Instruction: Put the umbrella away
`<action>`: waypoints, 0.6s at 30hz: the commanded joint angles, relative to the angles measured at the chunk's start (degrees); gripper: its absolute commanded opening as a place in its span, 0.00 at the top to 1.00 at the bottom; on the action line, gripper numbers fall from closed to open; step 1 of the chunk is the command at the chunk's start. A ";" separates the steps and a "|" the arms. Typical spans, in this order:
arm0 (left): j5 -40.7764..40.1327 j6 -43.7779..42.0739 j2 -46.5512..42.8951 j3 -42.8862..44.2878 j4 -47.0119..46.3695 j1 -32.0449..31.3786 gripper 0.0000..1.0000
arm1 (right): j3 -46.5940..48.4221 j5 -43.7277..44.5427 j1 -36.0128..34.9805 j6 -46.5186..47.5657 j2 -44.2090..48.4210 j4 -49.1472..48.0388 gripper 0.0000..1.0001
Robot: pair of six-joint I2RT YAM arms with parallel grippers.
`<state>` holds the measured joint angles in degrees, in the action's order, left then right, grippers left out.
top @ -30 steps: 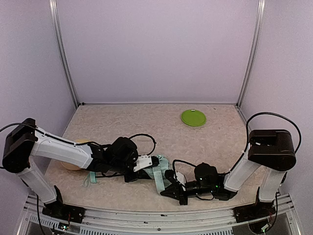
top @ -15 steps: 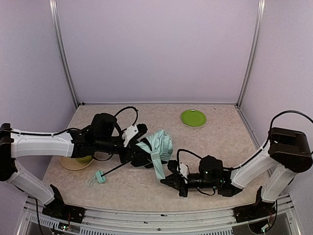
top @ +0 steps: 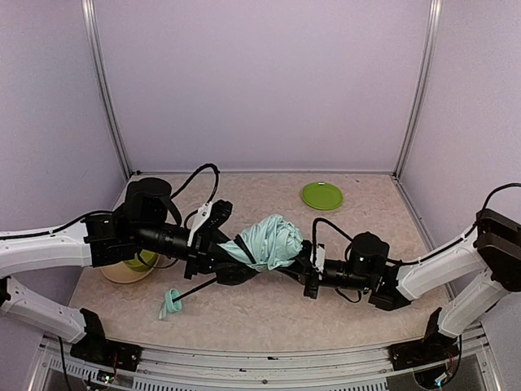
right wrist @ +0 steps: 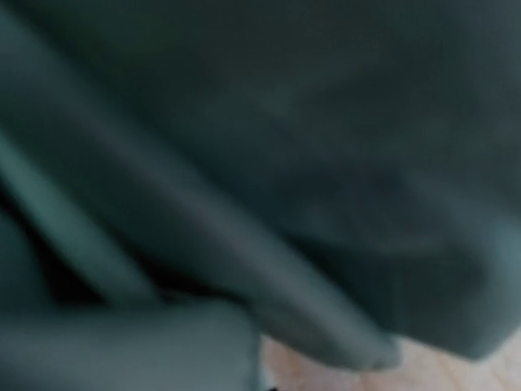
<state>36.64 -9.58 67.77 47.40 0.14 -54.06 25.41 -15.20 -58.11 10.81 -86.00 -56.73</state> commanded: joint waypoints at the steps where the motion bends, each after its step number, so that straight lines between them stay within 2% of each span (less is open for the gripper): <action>1: 16.49 -9.43 2.38 8.25 10.30 -4.72 1.00 | 4.21 3.92 4.86 6.83 0.68 8.56 1.00; 3: 16.10 -14.22 6.25 11.01 18.47 -5.77 1.00 | 6.78 3.86 5.10 10.13 1.44 9.57 1.00; 6: 16.78 -19.23 10.75 12.97 25.87 -6.63 1.00 | 6.90 1.16 6.20 10.03 2.81 8.39 1.00; 11: 17.19 -19.03 7.35 8.07 21.43 -6.68 1.00 | 1.98 -3.36 7.60 7.45 5.67 4.21 1.00; 14: 16.49 -19.53 8.31 8.13 24.03 -5.89 1.00 | 1.27 -3.81 7.76 7.41 6.84 4.79 1.00; 18: 11.60 -20.51 12.90 10.35 29.46 -6.85 1.00 | 2.58 -4.16 7.75 9.35 7.00 7.06 1.00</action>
<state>41.21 -28.01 77.43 56.21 18.28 -57.65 26.59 -26.41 -53.45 19.94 -80.40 -49.58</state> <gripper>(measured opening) 0.132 0.007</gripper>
